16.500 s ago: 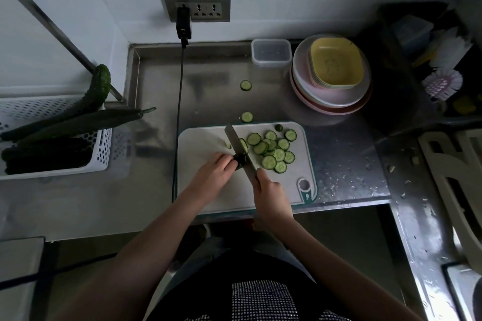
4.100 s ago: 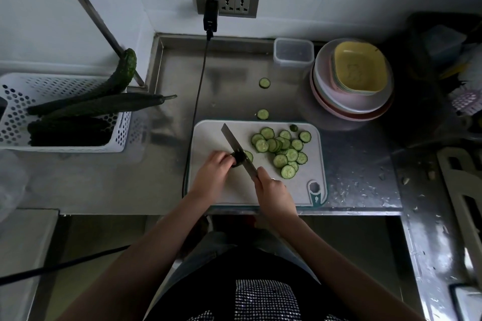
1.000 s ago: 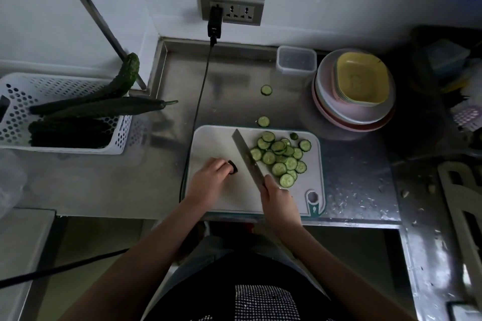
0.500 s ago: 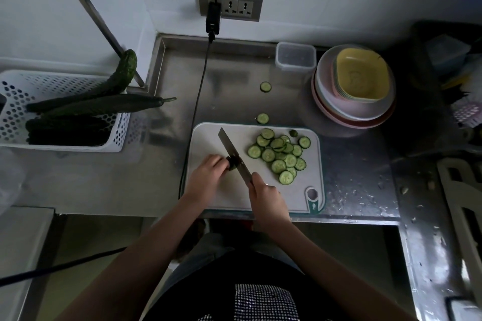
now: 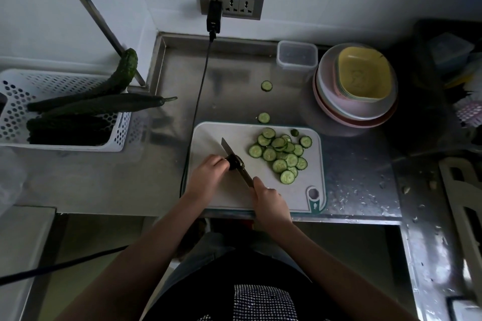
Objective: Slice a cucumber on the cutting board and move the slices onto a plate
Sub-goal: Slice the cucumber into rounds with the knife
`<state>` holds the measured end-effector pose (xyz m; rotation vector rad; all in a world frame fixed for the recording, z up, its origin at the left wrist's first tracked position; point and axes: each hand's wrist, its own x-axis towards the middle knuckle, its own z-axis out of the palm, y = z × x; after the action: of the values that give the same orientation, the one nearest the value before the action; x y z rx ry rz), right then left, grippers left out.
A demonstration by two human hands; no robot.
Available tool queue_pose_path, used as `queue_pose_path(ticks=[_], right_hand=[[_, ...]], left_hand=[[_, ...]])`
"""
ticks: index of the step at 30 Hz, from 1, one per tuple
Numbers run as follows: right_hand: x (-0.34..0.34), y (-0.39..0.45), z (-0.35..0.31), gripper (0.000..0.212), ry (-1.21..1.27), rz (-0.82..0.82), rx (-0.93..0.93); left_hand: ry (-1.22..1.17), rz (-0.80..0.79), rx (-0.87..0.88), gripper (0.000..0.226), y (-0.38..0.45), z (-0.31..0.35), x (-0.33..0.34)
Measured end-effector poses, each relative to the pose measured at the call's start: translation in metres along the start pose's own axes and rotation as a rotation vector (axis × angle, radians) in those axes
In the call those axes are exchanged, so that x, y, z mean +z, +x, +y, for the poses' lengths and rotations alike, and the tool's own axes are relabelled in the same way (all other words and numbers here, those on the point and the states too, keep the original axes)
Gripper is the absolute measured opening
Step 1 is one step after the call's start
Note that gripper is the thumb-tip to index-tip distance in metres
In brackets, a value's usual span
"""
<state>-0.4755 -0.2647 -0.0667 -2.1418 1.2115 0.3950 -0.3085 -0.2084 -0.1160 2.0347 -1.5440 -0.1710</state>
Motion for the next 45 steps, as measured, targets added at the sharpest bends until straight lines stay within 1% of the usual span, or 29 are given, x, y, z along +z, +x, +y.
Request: queue_pose_path(ticks=[2,4,6,8,10,14,19,29,31,33,35,38,42,45], right_hand=[[-0.003,0.000,-0.001,0.003,0.000,-0.002,-0.003],[-0.008,-0.002,-0.001,0.012,0.013,0.011,0.005],[-0.016,-0.006,0.000,0.016,0.079,0.067,0.037],[-0.024,-0.011,0.000,0.015,0.172,0.147,0.063],[-0.030,-0.014,-0.002,0.014,0.206,0.183,0.039],[-0.029,-0.015,-0.009,0.016,0.187,0.144,-0.029],[-0.017,-0.013,-0.013,0.016,0.140,0.102,-0.026],[-0.012,-0.007,-0.016,0.017,0.034,0.100,-0.041],[-0.010,-0.005,-0.015,0.016,-0.008,0.072,-0.027],[-0.006,-0.004,-0.012,0.009,-0.044,0.014,0.001],[-0.004,-0.004,-0.010,0.010,-0.071,-0.019,0.019],[-0.003,-0.002,-0.011,0.003,-0.021,-0.015,0.044],[-0.006,-0.001,-0.008,0.012,0.046,0.021,0.049],[-0.011,-0.007,-0.002,0.014,0.143,0.108,0.063]], left_hand=[[-0.002,-0.008,0.003,0.025,0.000,0.001,-0.001],[-0.004,-0.017,0.012,0.025,0.000,0.001,-0.001],[-0.014,-0.027,0.018,0.026,-0.001,0.001,-0.002],[-0.023,-0.031,0.029,0.026,0.000,0.001,-0.003],[-0.019,-0.032,0.040,0.027,0.000,0.001,-0.003],[-0.030,-0.026,0.041,0.028,-0.001,0.003,-0.002],[-0.038,-0.022,0.006,0.028,-0.001,0.002,-0.002],[-0.035,0.001,-0.039,0.028,0.001,-0.001,0.000],[-0.028,0.015,-0.040,0.027,0.002,-0.001,0.001],[-0.040,0.037,-0.018,0.026,0.002,-0.001,0.000],[-0.049,0.057,0.012,0.025,0.002,-0.002,0.000],[-0.027,0.067,-0.008,0.023,0.002,-0.003,0.001],[-0.013,0.065,0.022,0.024,0.002,0.000,-0.002],[-0.018,0.033,0.026,0.024,0.001,-0.002,-0.003]])
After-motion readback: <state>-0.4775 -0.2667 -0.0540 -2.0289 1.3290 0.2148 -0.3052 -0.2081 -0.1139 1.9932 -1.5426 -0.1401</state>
